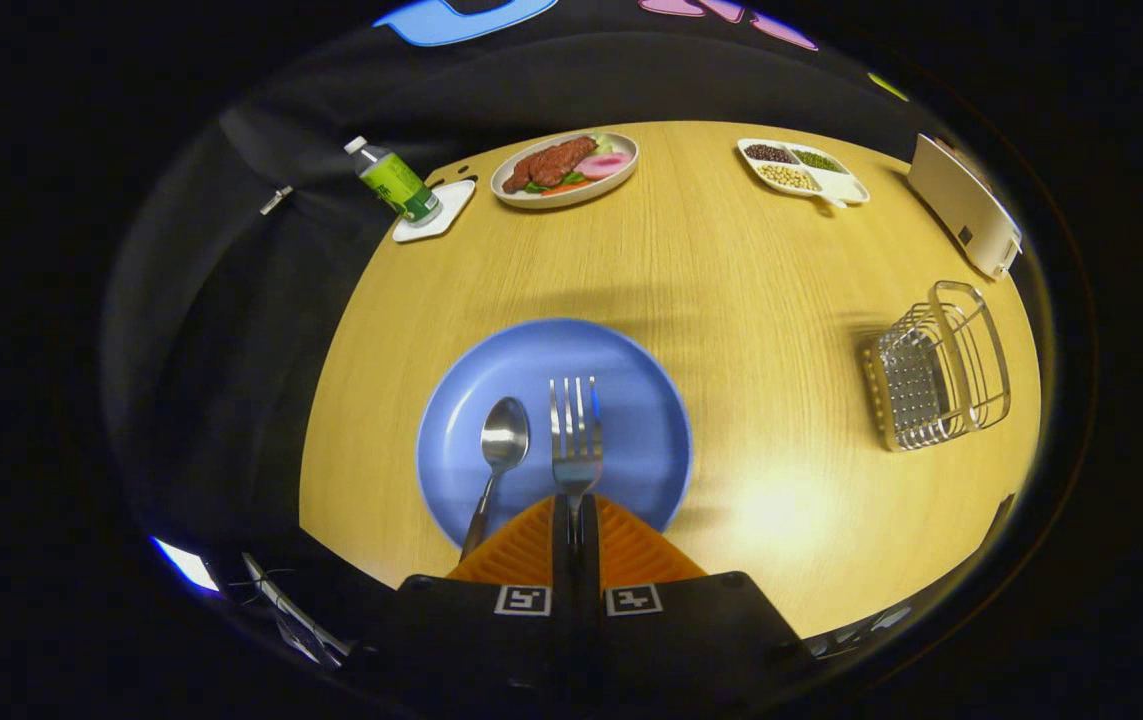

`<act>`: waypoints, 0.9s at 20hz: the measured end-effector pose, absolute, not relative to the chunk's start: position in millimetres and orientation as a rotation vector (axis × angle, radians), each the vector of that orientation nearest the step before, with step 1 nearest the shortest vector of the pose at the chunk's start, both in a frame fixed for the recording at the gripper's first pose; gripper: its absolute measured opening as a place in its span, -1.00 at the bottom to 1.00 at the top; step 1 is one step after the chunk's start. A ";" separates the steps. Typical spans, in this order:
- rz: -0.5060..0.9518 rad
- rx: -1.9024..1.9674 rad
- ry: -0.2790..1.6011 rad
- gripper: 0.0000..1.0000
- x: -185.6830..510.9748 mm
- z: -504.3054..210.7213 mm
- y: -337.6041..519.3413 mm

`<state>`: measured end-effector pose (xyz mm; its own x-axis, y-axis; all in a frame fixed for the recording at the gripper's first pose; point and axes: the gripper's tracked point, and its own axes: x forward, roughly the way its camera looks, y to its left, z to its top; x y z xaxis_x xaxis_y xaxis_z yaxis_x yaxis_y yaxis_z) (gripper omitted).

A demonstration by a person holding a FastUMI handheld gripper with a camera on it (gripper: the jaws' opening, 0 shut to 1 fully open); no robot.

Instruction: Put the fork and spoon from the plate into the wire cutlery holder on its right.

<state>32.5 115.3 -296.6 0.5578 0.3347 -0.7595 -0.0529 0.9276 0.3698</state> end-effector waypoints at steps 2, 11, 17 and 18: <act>0.243 0.318 0.934 -0.90 29.1 -279.8 94.4; 0.237 0.250 0.883 -0.89 8.6 -231.5 -18.0; 0.210 0.238 0.907 -0.89 4.0 -223.4 -93.5; 0.204 0.225 0.919 -0.89 4.4 -224.7 -105.5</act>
